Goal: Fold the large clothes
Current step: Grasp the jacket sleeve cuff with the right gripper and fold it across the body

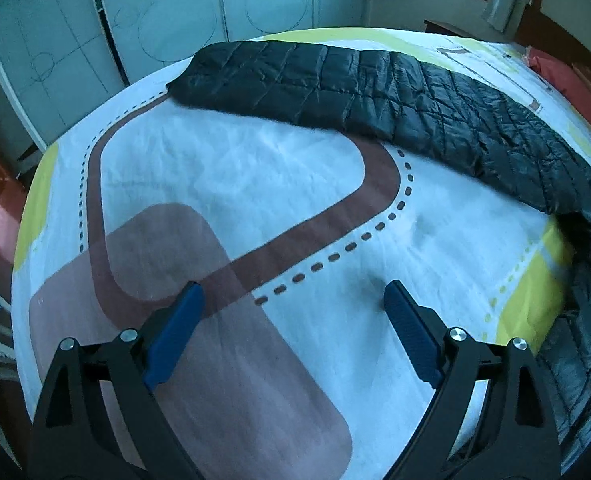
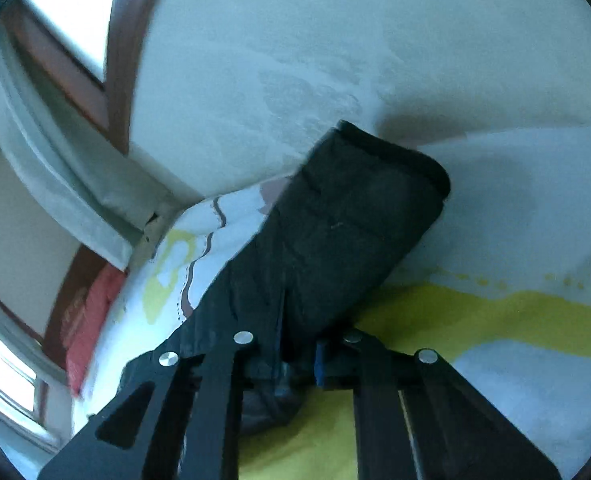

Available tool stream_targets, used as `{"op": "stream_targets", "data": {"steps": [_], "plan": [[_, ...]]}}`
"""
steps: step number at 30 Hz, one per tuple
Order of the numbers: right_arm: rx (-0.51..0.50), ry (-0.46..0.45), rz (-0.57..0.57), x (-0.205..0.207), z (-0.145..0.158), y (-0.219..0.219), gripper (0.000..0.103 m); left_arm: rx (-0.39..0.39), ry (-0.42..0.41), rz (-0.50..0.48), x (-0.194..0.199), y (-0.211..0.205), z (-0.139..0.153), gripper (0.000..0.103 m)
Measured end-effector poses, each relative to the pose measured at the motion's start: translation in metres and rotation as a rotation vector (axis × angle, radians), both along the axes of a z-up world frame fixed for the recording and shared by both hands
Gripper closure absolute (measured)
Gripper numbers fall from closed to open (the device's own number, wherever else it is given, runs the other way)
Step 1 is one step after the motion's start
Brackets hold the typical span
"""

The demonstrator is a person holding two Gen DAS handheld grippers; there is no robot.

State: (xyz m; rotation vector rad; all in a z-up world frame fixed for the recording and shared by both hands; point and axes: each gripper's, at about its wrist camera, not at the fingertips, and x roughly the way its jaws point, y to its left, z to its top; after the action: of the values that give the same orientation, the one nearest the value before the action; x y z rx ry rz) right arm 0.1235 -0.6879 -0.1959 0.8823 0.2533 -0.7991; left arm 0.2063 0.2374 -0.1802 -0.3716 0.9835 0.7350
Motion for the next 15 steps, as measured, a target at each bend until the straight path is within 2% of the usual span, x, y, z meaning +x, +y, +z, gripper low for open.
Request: {"op": "stream_targets", "data": {"steps": [4, 7, 9, 15], "plan": [[-0.166, 0.008, 0.123, 0.032, 0.050, 0.051, 0.094, 0.036, 0.023, -0.038, 0.007, 0.002, -0.003, 0.008], [-0.288, 0.015, 0.264, 0.069, 0.085, 0.111, 0.094, 0.052, 0.017, -0.056, 0.009, 0.005, -0.005, 0.005], [-0.326, 0.024, 0.367, 0.099, 0.096, 0.151, 0.094, 0.062, 0.010, -0.066, 0.009, 0.006, -0.006, 0.002], [-0.406, 0.059, 0.639, 0.185, 0.107, 0.276, 0.094, 0.083, -0.027, -0.097, 0.006, 0.008, -0.009, 0.002]]}}
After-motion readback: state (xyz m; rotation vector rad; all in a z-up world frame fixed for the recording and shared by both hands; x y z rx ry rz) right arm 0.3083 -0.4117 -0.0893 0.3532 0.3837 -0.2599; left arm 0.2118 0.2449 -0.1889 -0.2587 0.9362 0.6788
